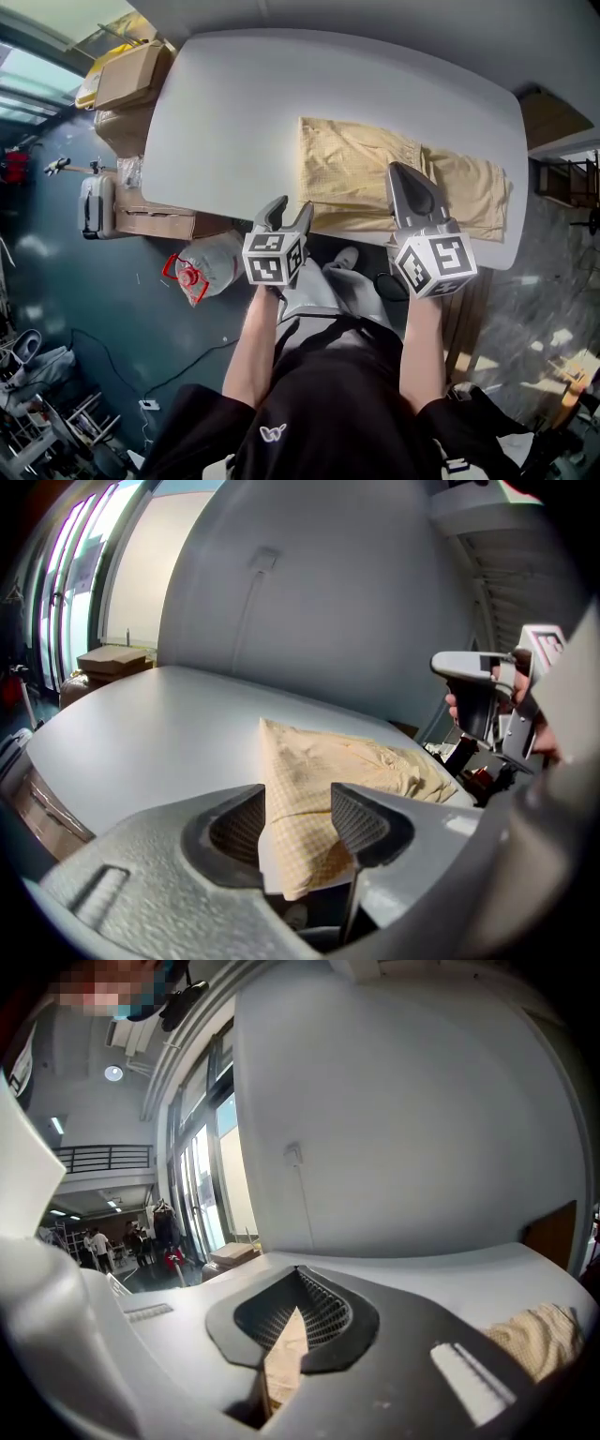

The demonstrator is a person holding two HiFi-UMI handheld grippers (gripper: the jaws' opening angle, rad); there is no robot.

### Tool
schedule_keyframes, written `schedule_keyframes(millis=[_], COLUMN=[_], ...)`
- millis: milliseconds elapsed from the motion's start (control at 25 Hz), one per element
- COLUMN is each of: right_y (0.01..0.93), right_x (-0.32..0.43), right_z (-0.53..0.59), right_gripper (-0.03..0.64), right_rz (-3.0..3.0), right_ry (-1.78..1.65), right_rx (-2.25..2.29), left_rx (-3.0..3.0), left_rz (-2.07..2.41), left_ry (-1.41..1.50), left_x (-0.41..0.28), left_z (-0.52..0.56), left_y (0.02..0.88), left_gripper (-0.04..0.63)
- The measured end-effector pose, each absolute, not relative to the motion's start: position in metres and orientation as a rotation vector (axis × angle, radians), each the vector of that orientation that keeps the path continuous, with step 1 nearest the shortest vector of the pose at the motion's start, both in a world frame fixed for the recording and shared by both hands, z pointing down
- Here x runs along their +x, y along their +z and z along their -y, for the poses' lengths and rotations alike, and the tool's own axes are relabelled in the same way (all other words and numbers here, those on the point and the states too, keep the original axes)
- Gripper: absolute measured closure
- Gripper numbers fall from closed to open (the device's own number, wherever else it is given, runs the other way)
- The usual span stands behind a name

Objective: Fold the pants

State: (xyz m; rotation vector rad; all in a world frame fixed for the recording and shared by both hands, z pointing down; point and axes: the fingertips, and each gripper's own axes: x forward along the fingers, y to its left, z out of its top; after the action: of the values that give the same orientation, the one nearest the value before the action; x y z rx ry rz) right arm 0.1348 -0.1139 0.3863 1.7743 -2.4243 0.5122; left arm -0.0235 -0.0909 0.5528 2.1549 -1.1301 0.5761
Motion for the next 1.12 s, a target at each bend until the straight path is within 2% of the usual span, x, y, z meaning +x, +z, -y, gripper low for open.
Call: schedule_keyframes(millis=[520,600,680,760,1120], right_y=[0.437,0.438,0.438,0.435,0.421], right_x=[0.161,0.164,0.166,0.169,0.171], right_z=[0.099,0.097,0.096,0.095,0.098], right_gripper=[0.612,0.612,0.612,0.612,0.612], right_rz=[2.277,2.269,2.264,2.262,2.284], right_ry=[0.627,0.631,0.628,0.621,0.597], right_rx=[1.860,1.869,1.877,1.884,1.889], left_rx=[2.009,2.019,2.016,2.022,2.070], left_rz=[1.130,1.133,1.117,1.109,1.143], left_ry=[0.597,0.608,0.603,0.610,0.609], left_x=[-0.027,-0.026,-0.022,-0.019,-0.029], left_z=[0.087,0.085,0.084,0.084,0.094], left_y=[0.616,0.618,0.618,0.617,0.597], left_gripper=[0.374,0.393,0.473,0.511,0.537])
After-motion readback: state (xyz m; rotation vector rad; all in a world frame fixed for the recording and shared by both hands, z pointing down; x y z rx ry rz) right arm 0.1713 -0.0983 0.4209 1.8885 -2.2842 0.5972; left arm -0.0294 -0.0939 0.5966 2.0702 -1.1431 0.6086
